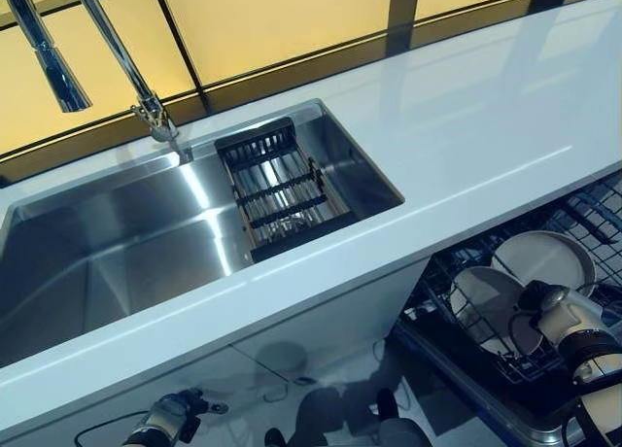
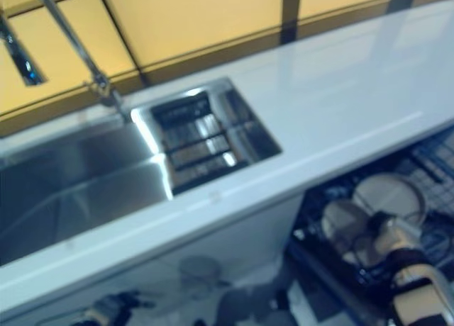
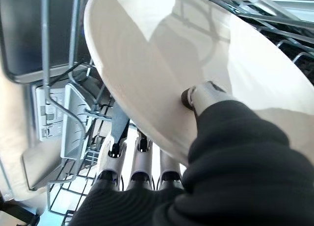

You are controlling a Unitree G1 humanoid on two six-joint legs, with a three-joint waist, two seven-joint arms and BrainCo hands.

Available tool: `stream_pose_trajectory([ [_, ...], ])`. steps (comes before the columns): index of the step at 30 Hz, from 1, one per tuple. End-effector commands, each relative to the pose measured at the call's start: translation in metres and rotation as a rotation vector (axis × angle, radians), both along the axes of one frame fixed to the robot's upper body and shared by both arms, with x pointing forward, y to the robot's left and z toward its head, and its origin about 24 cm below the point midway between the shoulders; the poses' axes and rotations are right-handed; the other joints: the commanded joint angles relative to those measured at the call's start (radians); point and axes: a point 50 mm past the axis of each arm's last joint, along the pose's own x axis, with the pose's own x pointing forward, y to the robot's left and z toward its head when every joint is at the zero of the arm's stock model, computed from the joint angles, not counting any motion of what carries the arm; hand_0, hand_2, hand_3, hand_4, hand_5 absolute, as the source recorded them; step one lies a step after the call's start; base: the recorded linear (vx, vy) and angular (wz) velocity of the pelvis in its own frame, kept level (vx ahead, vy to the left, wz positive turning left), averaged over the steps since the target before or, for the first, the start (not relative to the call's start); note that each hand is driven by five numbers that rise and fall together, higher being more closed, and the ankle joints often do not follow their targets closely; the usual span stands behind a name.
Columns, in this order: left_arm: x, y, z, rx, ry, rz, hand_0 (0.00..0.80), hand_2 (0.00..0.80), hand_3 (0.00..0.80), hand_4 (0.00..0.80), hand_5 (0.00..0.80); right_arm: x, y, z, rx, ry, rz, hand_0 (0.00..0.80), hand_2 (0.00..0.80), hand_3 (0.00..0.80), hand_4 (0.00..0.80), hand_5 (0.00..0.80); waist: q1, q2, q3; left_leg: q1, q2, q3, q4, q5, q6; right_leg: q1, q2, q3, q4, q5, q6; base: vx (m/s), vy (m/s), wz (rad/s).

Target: Take plates into dishwasher

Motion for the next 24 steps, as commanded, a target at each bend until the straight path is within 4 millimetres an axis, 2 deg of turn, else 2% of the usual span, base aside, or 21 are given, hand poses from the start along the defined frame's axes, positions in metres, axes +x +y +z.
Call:
stream_pose_trajectory([
  [1, 0.029, 0.008, 0.015, 0.074, -0.034, -0.081, 0.0, 0.0, 0.0, 0.0, 0.0, 0.022, 0.014, 0.008, 0.023, -0.052, 0.01, 0.0, 0.0, 0.0, 0.0, 0.0, 0.011, -0.067, 0.004, 0.04, -0.008, -0.036, 0.003, -0.044, 0.026, -0.003, -0.048, -0.005, 0.003, -0.017, 0.054, 0.0, 0.0, 0.0],
  [15, 0.028, 0.017, 0.019, 0.091, -0.025, -0.061, 0.0, 0.0, 0.0, 0.0, 0.0, 0.021, -0.006, 0.046, -0.011, -0.114, -0.003, 0.0, 0.0, 0.0, 0.0, 0.0, -0.013, -0.101, -0.011, 0.048, -0.001, -0.023, 0.003, -0.043, 0.023, 0.003, -0.035, 0.009, 0.003, -0.017, 0.055, 0.0, 0.0, 0.0],
  [24, 0.021, 0.024, 0.018, 0.109, -0.013, -0.051, 0.0, 0.0, 0.0, 0.0, 0.0, 0.009, -0.034, 0.08, -0.058, -0.148, -0.054, 0.0, 0.0, 0.0, 0.0, 0.0, -0.03, -0.128, -0.031, 0.059, 0.005, -0.01, 0.003, -0.043, 0.022, 0.013, -0.024, 0.019, 0.003, -0.017, 0.054, 0.0, 0.0, 0.0],
])
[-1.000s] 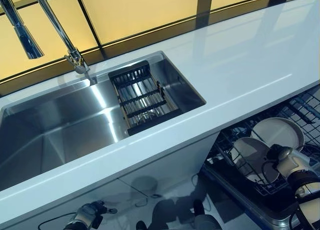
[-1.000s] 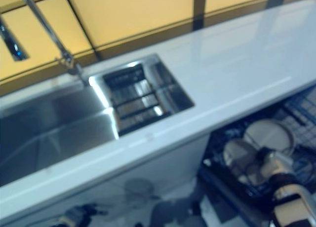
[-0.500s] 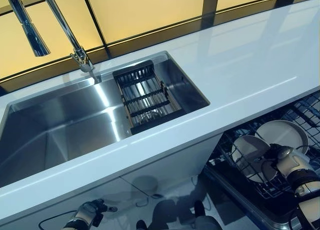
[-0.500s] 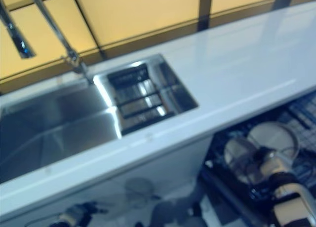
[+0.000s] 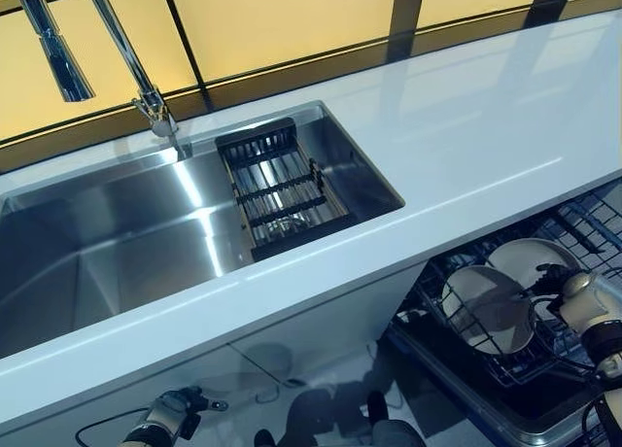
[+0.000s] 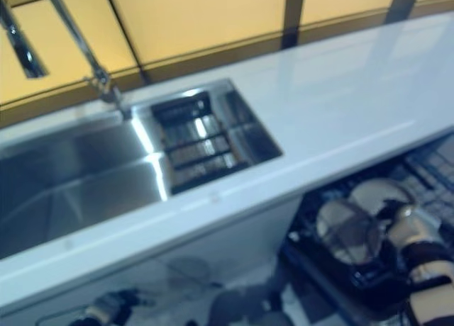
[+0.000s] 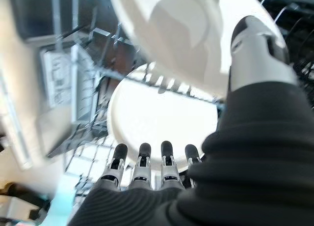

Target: Take plates into dishwasher

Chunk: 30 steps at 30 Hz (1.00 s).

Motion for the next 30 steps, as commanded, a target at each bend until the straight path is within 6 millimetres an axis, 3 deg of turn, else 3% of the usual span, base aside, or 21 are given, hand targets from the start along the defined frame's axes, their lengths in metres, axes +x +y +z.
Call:
stream_pose_trajectory([
  [1, 0.018, 0.026, 0.017, 0.114, -0.016, -0.052, 0.0, 0.0, 0.0, 0.0, 0.0, 0.005, -0.015, 0.04, -0.069, -0.089, -0.027, 0.0, 0.0, 0.0, 0.0, 0.0, -0.021, -0.072, -0.025, 0.056, 0.007, -0.013, 0.003, -0.042, 0.021, 0.013, -0.028, 0.014, 0.002, -0.017, 0.054, 0.0, 0.0, 0.0],
  [13, -0.001, 0.035, 0.011, 0.123, 0.011, -0.006, 0.0, 0.0, 0.0, 0.0, 0.0, -0.026, -0.06, 0.091, -0.128, -0.212, -0.16, 0.0, 0.0, 0.0, 0.0, 0.0, -0.038, -0.099, -0.054, 0.076, 0.004, -0.002, 0.003, -0.052, 0.028, 0.033, -0.016, 0.03, 0.002, -0.023, 0.05, 0.018, -0.007, -0.03],
  [21, -0.015, 0.034, 0.005, 0.134, 0.034, 0.007, 0.0, 0.0, 0.0, 0.0, 0.0, -0.03, -0.064, 0.099, -0.155, -0.243, -0.175, 0.0, 0.0, 0.0, 0.0, 0.0, -0.029, -0.107, -0.058, 0.096, 0.007, -0.004, 0.003, -0.061, 0.032, 0.036, -0.003, 0.038, 0.002, -0.028, 0.038, 0.025, -0.073, -0.05],
  [24, -0.02, 0.038, 0.005, 0.156, 0.058, 0.033, 0.0, 0.0, 0.0, 0.0, 0.0, -0.029, -0.063, 0.097, -0.161, -0.24, -0.178, 0.0, 0.0, 0.0, 0.0, 0.0, -0.016, -0.108, -0.056, 0.085, 0.015, -0.029, 0.003, -0.053, 0.029, 0.042, 0.0, 0.03, 0.011, -0.04, 0.033, 0.019, -0.172, 0.0],
  [30, -0.044, 0.056, 0.006, 0.225, 0.15, 0.163, 0.0, 0.0, 0.0, 0.0, 0.0, -0.023, -0.061, 0.108, -0.171, -0.284, -0.183, 0.0, 0.0, 0.0, 0.0, 0.0, 0.015, -0.109, -0.026, 0.075, 0.057, -0.079, 0.049, -0.049, 0.022, 0.011, 0.033, -0.024, 0.144, -0.118, -0.019, 0.033, -0.218, 0.01],
])
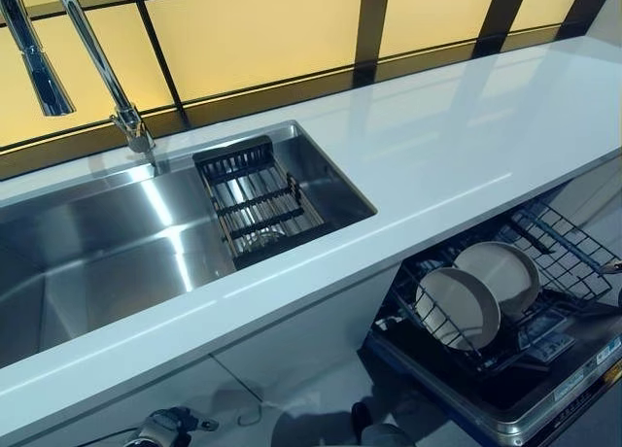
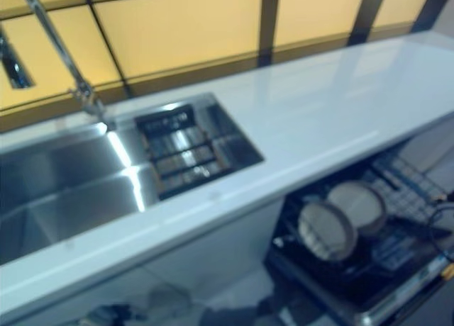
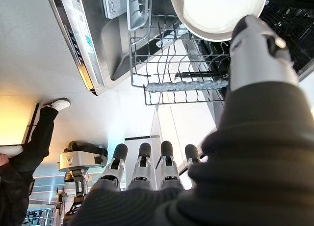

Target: Take plates into dishwasher

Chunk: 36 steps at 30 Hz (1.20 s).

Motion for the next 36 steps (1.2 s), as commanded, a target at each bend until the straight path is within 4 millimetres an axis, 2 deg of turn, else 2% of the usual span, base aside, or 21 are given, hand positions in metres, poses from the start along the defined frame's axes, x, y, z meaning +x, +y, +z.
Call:
stream_pose_trajectory([
  [1, -0.01, 0.042, 0.016, 0.159, 0.044, 0.11, 0.0, 0.0, 0.0, 0.0, 0.0, 0.006, -0.004, 0.027, -0.068, -0.09, -0.028, 0.0, 0.0, 0.0, 0.0, 0.0, 0.059, -0.073, 0.023, 0.039, 0.035, -0.094, 0.047, -0.034, 0.022, -0.002, 0.011, -0.052, 0.144, -0.122, -0.014, 0.096, -0.282, 0.07],
  [2, -0.016, 0.044, 0.016, 0.174, 0.043, 0.166, 0.0, 0.0, 0.0, 0.0, 0.0, 0.005, -0.006, 0.027, -0.058, -0.105, -0.049, 0.0, 0.0, 0.0, 0.0, 0.0, 0.067, -0.072, 0.03, 0.029, 0.05, -0.102, 0.034, -0.002, 0.012, 0.007, 0.024, -0.068, 0.136, -0.122, -0.021, 0.038, -0.28, 0.2],
  [3, -0.017, 0.045, 0.016, 0.185, 0.027, 0.201, 0.0, 0.0, 0.0, 0.0, 0.0, -0.001, -0.011, 0.028, -0.041, -0.13, -0.098, 0.0, 0.0, 0.0, 0.0, 0.0, 0.084, -0.069, 0.04, -0.015, 0.065, -0.096, 0.012, 0.063, -0.007, 0.027, 0.032, -0.088, 0.099, -0.111, -0.019, -0.031, -0.244, 0.26],
  [4, -0.015, 0.046, 0.017, 0.184, 0.008, 0.198, 0.0, 0.0, 0.0, 0.0, 0.0, -0.006, -0.015, 0.029, -0.032, -0.146, -0.123, 0.0, 0.0, 0.0, 0.0, 0.0, 0.089, -0.071, 0.049, -0.04, 0.063, -0.077, 0.017, 0.074, -0.015, 0.034, 0.029, -0.106, 0.084, -0.105, -0.016, -0.149, -0.191, 0.38],
  [7, 0.007, 0.049, 0.025, 0.166, -0.105, 0.192, 0.0, 0.0, 0.0, 0.0, 0.0, -0.024, -0.033, 0.041, -0.051, -0.175, -0.186, 0.0, 0.0, 0.0, 0.0, 0.0, 0.079, -0.079, 0.054, -0.036, 0.016, 0.004, 0.138, 0.016, -0.007, -0.005, -0.003, -0.193, 0.078, -0.085, -0.035, -0.348, -0.067, 0.51],
  [8, 0.015, 0.052, 0.03, 0.159, -0.132, 0.189, 0.0, 0.0, 0.0, 0.0, 0.0, -0.029, -0.037, 0.043, -0.056, -0.186, -0.194, 0.0, 0.0, 0.0, 0.0, 0.0, 0.07, -0.076, 0.053, -0.022, 0.006, 0.01, 0.187, 0.0, -0.003, -0.019, -0.003, -0.212, 0.084, -0.085, -0.048, -0.399, -0.051, 0.6],
  [13, 0.065, 0.058, 0.057, 0.112, -0.254, 0.164, 0.0, 0.0, 0.0, 0.0, 0.0, -0.042, -0.044, 0.036, -0.064, -0.209, -0.24, 0.0, 0.0, 0.0, 0.0, 0.0, 0.011, -0.059, 0.044, 0.056, -0.062, -0.048, 0.38, -0.042, 0.007, -0.117, 0.016, -0.231, 0.09, -0.055, -0.085, -0.409, -0.053, 0.44],
  [15, 0.073, 0.056, 0.059, 0.094, -0.267, 0.168, 0.0, 0.0, 0.0, 0.0, 0.0, -0.04, -0.044, 0.038, -0.062, -0.221, -0.23, 0.0, 0.0, 0.0, 0.0, 0.0, -0.005, -0.038, 0.038, 0.101, -0.109, -0.086, 0.361, -0.062, 0.008, -0.165, 0.032, -0.243, 0.09, -0.036, -0.083, -0.544, 0.106, 0.51],
  [16, 0.075, 0.055, 0.06, 0.086, -0.268, 0.173, 0.0, 0.0, 0.0, 0.0, 0.0, -0.035, -0.042, 0.042, -0.068, -0.229, -0.224, 0.0, 0.0, 0.0, 0.0, 0.0, -0.011, -0.028, 0.035, 0.121, -0.146, -0.114, 0.311, -0.087, 0.023, -0.21, 0.037, -0.244, 0.098, -0.02, -0.075, -0.573, 0.173, 0.67],
  [17, 0.075, 0.053, 0.058, 0.083, -0.267, 0.183, 0.0, 0.0, 0.0, 0.0, 0.0, -0.028, -0.039, 0.042, -0.075, -0.235, -0.214, 0.0, 0.0, 0.0, 0.0, 0.0, -0.008, -0.016, 0.043, 0.135, -0.187, -0.139, 0.256, -0.184, 0.057, -0.268, 0.04, -0.236, 0.14, -0.005, -0.057, -0.602, 0.151, 0.84],
  [19, 0.074, 0.051, 0.056, 0.094, -0.265, 0.194, 0.0, 0.0, 0.0, 0.0, 0.0, -0.025, -0.038, 0.044, -0.067, -0.241, -0.23, 0.0, 0.0, 0.0, 0.0, 0.0, -0.024, -0.021, 0.048, 0.18, -0.196, -0.081, 0.189, -0.266, 0.088, -0.326, 0.008, -0.266, 0.157, 0.042, -0.022, -0.619, 0.115, 0.55],
  [20, 0.074, 0.05, 0.055, 0.105, -0.259, 0.196, 0.0, 0.0, 0.0, 0.0, 0.0, -0.024, -0.037, 0.042, -0.063, -0.239, -0.241, 0.0, 0.0, 0.0, 0.0, 0.0, -0.016, -0.023, 0.055, 0.181, -0.211, -0.097, 0.176, -0.306, 0.11, -0.339, 0.007, -0.269, 0.159, 0.06, -0.01, -0.593, 0.098, 0.11],
  [21, 0.072, 0.048, 0.053, 0.114, -0.248, 0.195, 0.0, 0.0, 0.0, 0.0, 0.0, -0.022, -0.036, 0.039, -0.053, -0.238, -0.248, 0.0, 0.0, 0.0, 0.0, 0.0, -0.008, -0.03, 0.062, 0.171, -0.23, -0.117, 0.179, -0.328, 0.129, -0.35, 0.002, -0.263, 0.15, 0.089, 0.003, -0.49, 0.079, 0.08],
  [24, 0.058, 0.049, 0.045, 0.141, -0.209, 0.192, 0.0, 0.0, 0.0, 0.0, 0.0, -0.021, -0.037, 0.04, -0.051, -0.227, -0.267, 0.0, 0.0, 0.0, 0.0, 0.0, 0.008, -0.041, 0.066, 0.166, -0.266, -0.158, 0.188, -0.348, 0.151, -0.363, -0.005, -0.262, 0.131, 0.13, 0.024, -0.38, 0.079, -0.04],
  [25, 0.045, 0.051, 0.04, 0.165, -0.189, 0.185, 0.0, 0.0, 0.0, 0.0, 0.0, -0.022, -0.039, 0.043, -0.055, -0.228, -0.28, 0.0, 0.0, 0.0, 0.0, 0.0, 0.018, -0.051, 0.069, 0.166, -0.283, -0.161, 0.196, -0.372, 0.175, -0.365, -0.013, -0.274, 0.12, 0.148, 0.035, -0.539, 0.139, -0.14],
  [28, 0.037, 0.054, 0.038, 0.204, -0.197, 0.165, 0.0, 0.0, 0.0, 0.0, 0.0, -0.033, -0.046, 0.043, -0.079, -0.199, -0.314, 0.0, 0.0, 0.0, 0.0, 0.0, 0.02, -0.067, 0.075, 0.171, -0.315, -0.161, 0.23, -0.386, 0.191, -0.356, -0.038, -0.301, 0.068, 0.184, 0.054, -0.34, 0.104, -0.04],
  [31, 0.049, 0.061, 0.049, 0.221, -0.215, 0.126, 0.0, 0.0, 0.0, 0.0, 0.0, -0.044, -0.051, 0.03, -0.091, -0.162, -0.338, 0.0, 0.0, 0.0, 0.0, 0.0, 0.021, -0.073, 0.099, 0.167, -0.308, -0.142, 0.275, -0.392, 0.194, -0.336, -0.072, -0.266, 0.038, 0.208, 0.088, -0.112, 0.02, 0.01],
  [32, 0.055, 0.066, 0.056, 0.228, -0.221, 0.114, 0.0, 0.0, 0.0, 0.0, 0.0, -0.047, -0.051, 0.024, -0.088, -0.146, -0.337, 0.0, 0.0, 0.0, 0.0, 0.0, 0.014, -0.078, 0.11, 0.167, -0.305, -0.133, 0.285, -0.397, 0.199, -0.344, -0.085, -0.238, 0.081, 0.217, 0.096, -0.217, 0.044, -0.13],
  [34, 0.059, 0.072, 0.063, 0.24, -0.213, 0.1, 0.0, 0.0, 0.0, 0.0, 0.0, -0.053, -0.052, 0.015, -0.072, -0.119, -0.338, 0.0, 0.0, 0.0, 0.0, 0.0, 0.011, -0.082, 0.111, 0.143, -0.3, -0.096, 0.283, -0.374, 0.215, -0.327, -0.085, -0.195, 0.256, 0.186, 0.086, -0.381, 0.055, -0.1],
  [35, 0.057, 0.076, 0.065, 0.242, -0.205, 0.103, 0.0, 0.0, 0.0, 0.0, 0.0, -0.058, -0.053, 0.009, -0.057, -0.104, -0.343, 0.0, 0.0, 0.0, 0.0, 0.0, 0.017, -0.065, 0.101, 0.123, -0.282, -0.079, 0.254, -0.328, 0.209, -0.307, -0.07, -0.189, 0.354, 0.125, 0.065, -0.427, 0.057, -0.32],
  [36, 0.057, 0.079, 0.066, 0.242, -0.2, 0.101, 0.0, 0.0, 0.0, 0.0, 0.0, -0.061, -0.054, 0.007, -0.052, -0.1, -0.351, 0.0, 0.0, 0.0, 0.0, 0.0, 0.017, -0.054, 0.095, 0.109, -0.271, -0.074, 0.233, -0.304, 0.21, -0.3, -0.062, -0.166, 0.433, 0.111, 0.057, -0.441, 0.043, -0.47],
])
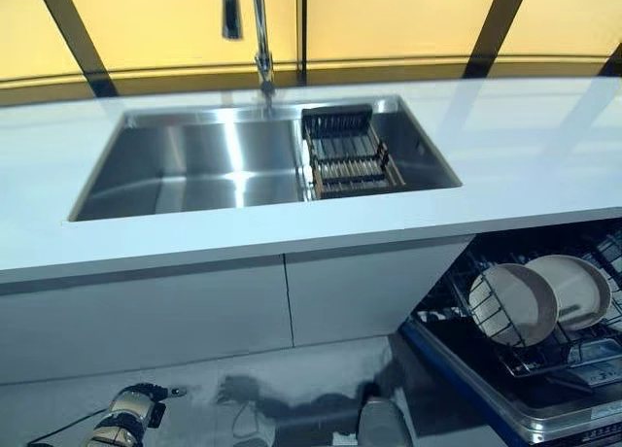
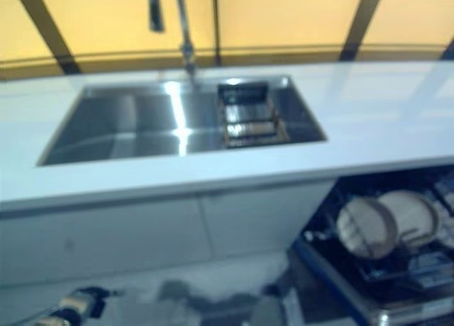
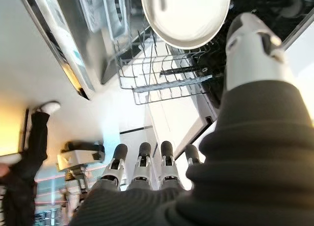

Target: Take plates into dishwasher

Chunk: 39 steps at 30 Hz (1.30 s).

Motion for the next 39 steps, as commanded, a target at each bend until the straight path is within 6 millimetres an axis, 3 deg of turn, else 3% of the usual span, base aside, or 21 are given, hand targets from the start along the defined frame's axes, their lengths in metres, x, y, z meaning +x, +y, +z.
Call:
stream_pose_trajectory([
  [1, 0.0, 0.028, 0.019, 0.094, 0.045, -0.051, 0.0, 0.0, 0.0, 0.0, 0.0, -0.013, -0.008, 0.014, -0.091, 0.031, -0.016, 0.0, 0.0, 0.0, 0.0, 0.0, -0.008, 0.03, -0.016, 0.124, -0.07, 0.019, -0.183, 0.041, 0.055, -0.138, 0.162, 0.02, 0.24, -0.135, -0.059, -0.341, -0.002, -0.44],
  [3, -0.002, 0.03, 0.02, 0.088, 0.066, -0.061, 0.0, 0.0, 0.0, 0.0, 0.0, -0.024, -0.01, 0.004, -0.082, 0.044, -0.044, 0.0, 0.0, 0.0, 0.0, 0.0, 0.002, 0.042, -0.028, 0.096, -0.055, 0.019, -0.195, 0.075, 0.05, -0.09, 0.171, 0.029, 0.264, -0.202, -0.077, -0.306, -0.056, -0.28],
  [4, -0.012, 0.032, 0.015, 0.078, 0.084, -0.048, 0.0, 0.0, 0.0, 0.0, 0.0, -0.032, -0.01, -0.009, -0.059, 0.059, -0.059, 0.0, 0.0, 0.0, 0.0, 0.0, 0.025, 0.056, -0.045, 0.065, -0.037, 0.017, -0.216, 0.114, 0.047, -0.004, 0.164, 0.028, 0.269, -0.268, -0.093, -0.325, -0.085, -0.26],
  [6, -0.031, 0.036, 0.009, 0.065, 0.118, -0.017, 0.0, 0.0, 0.0, 0.0, 0.0, -0.04, -0.01, -0.025, -0.027, 0.071, -0.072, 0.0, 0.0, 0.0, 0.0, 0.0, 0.055, 0.065, -0.071, 0.04, -0.019, 0.02, -0.25, 0.153, 0.046, 0.092, 0.14, 0.043, 0.239, -0.306, -0.092, -0.329, -0.139, -0.35],
  [9, -0.057, 0.044, 0.003, 0.063, 0.154, 0.009, 0.0, 0.0, 0.0, 0.0, 0.0, -0.045, -0.006, -0.047, 0.028, 0.086, -0.081, 0.0, 0.0, 0.0, 0.0, 0.0, 0.091, 0.048, -0.116, 0.002, -0.011, 0.024, -0.273, 0.183, 0.041, 0.195, 0.12, 0.071, 0.146, -0.297, -0.072, -0.25, -0.201, -0.68],
  [11, -0.063, 0.047, 0.004, 0.066, 0.155, 0.02, 0.0, 0.0, 0.0, 0.0, 0.0, -0.046, -0.003, -0.056, 0.055, 0.095, -0.084, 0.0, 0.0, 0.0, 0.0, 0.0, 0.104, 0.037, -0.127, -0.02, -0.002, 0.029, -0.265, 0.187, 0.039, 0.213, 0.112, 0.091, 0.14, -0.286, -0.061, -0.268, -0.247, -0.76],
  [13, -0.058, 0.051, 0.008, 0.082, 0.13, 0.019, 0.0, 0.0, 0.0, 0.0, 0.0, -0.048, 0.001, -0.069, 0.09, 0.109, -0.086, 0.0, 0.0, 0.0, 0.0, 0.0, 0.116, 0.022, -0.127, -0.052, 0.012, 0.031, -0.241, 0.188, 0.035, 0.231, 0.105, 0.098, 0.088, -0.311, -0.057, -0.289, -0.314, -0.49],
  [16, -0.041, 0.057, 0.019, 0.1, 0.081, 0.032, 0.0, 0.0, 0.0, 0.0, 0.0, -0.048, 0.007, -0.085, 0.127, 0.105, -0.091, 0.0, 0.0, 0.0, 0.0, 0.0, 0.135, 0.005, -0.117, -0.092, 0.047, 0.069, -0.186, 0.18, 0.023, 0.244, 0.117, 0.043, 0.008, -0.388, -0.059, -0.244, -0.315, -0.24],
  [20, -0.006, 0.048, 0.031, 0.067, 0.019, -0.008, 0.0, 0.0, 0.0, 0.0, 0.0, -0.059, 0.019, -0.114, 0.215, 0.101, -0.142, 0.0, 0.0, 0.0, 0.0, 0.0, 0.13, -0.007, -0.109, -0.134, 0.069, 0.076, -0.181, 0.219, -0.001, 0.262, 0.16, 0.076, -0.048, -0.4, -0.069, -0.235, -0.246, -0.08],
  [23, 0.002, 0.042, 0.029, 0.055, 0.013, -0.037, 0.0, 0.0, 0.0, 0.0, 0.0, -0.069, 0.024, -0.129, 0.267, 0.097, -0.178, 0.0, 0.0, 0.0, 0.0, 0.0, 0.124, -0.002, -0.112, -0.128, 0.064, 0.074, -0.236, 0.255, -0.009, 0.267, 0.173, 0.07, -0.08, -0.394, -0.071, -0.196, -0.13, 0.2],
  [27, -0.01, 0.045, 0.025, 0.056, 0.07, -0.003, 0.0, 0.0, 0.0, 0.0, 0.0, -0.082, 0.036, -0.154, 0.309, 0.168, -0.171, 0.0, 0.0, 0.0, 0.0, 0.0, 0.118, 0.01, -0.116, -0.103, 0.061, 0.048, -0.309, 0.285, -0.017, 0.252, 0.189, 0.061, -0.069, -0.392, -0.081, -0.13, -0.101, 0.08],
  [30, -0.036, 0.054, 0.02, 0.074, 0.141, 0.07, 0.0, 0.0, 0.0, 0.0, 0.0, -0.088, 0.043, -0.166, 0.313, 0.235, -0.136, 0.0, 0.0, 0.0, 0.0, 0.0, 0.122, 0.023, -0.117, -0.101, 0.089, 0.04, -0.368, 0.345, -0.05, 0.263, 0.219, 0.043, -0.085, -0.424, -0.108, -0.073, -0.122, 0.04],
  [31, -0.042, 0.056, 0.019, 0.078, 0.149, 0.088, 0.0, 0.0, 0.0, 0.0, 0.0, -0.089, 0.044, -0.167, 0.313, 0.246, -0.129, 0.0, 0.0, 0.0, 0.0, 0.0, 0.124, 0.024, -0.116, -0.111, 0.099, 0.044, -0.374, 0.363, -0.061, 0.27, 0.226, 0.041, -0.093, -0.428, -0.113, -0.079, -0.153, 0.03],
  [32, -0.055, 0.059, 0.017, 0.078, 0.168, 0.125, 0.0, 0.0, 0.0, 0.0, 0.0, -0.09, 0.044, -0.168, 0.315, 0.272, -0.117, 0.0, 0.0, 0.0, 0.0, 0.0, 0.132, 0.025, -0.113, -0.155, 0.131, 0.061, -0.389, 0.421, -0.093, 0.293, 0.243, 0.036, -0.129, -0.428, -0.125, -0.084, -0.122, 0.04],
  [35, -0.058, 0.061, 0.017, 0.059, 0.15, 0.142, 0.0, 0.0, 0.0, 0.0, 0.0, -0.094, 0.039, -0.163, 0.274, 0.26, -0.139, 0.0, 0.0, 0.0, 0.0, 0.0, 0.139, 0.023, -0.093, -0.24, 0.163, 0.104, -0.382, 0.491, -0.125, 0.316, 0.26, 0.022, -0.185, -0.399, -0.134, -0.191, -0.085, 0.18],
  [37, -0.05, 0.057, 0.017, 0.033, 0.121, 0.127, 0.0, 0.0, 0.0, 0.0, 0.0, -0.096, 0.036, -0.161, 0.267, 0.193, -0.196, 0.0, 0.0, 0.0, 0.0, 0.0, 0.129, 0.014, -0.078, -0.213, 0.139, 0.13, -0.286, 0.415, -0.094, 0.293, 0.249, -0.007, -0.165, -0.4, -0.147, -0.365, -0.039, 0.44],
  [39, -0.037, 0.05, 0.016, 0.01, 0.087, 0.096, 0.0, 0.0, 0.0, 0.0, 0.0, -0.1, 0.035, -0.16, 0.245, 0.119, -0.266, 0.0, 0.0, 0.0, 0.0, 0.0, 0.103, -0.009, -0.084, -0.166, 0.1, 0.16, -0.125, 0.275, -0.048, 0.252, 0.225, -0.034, -0.149, -0.377, -0.158, -0.389, -0.018, 0.65],
])
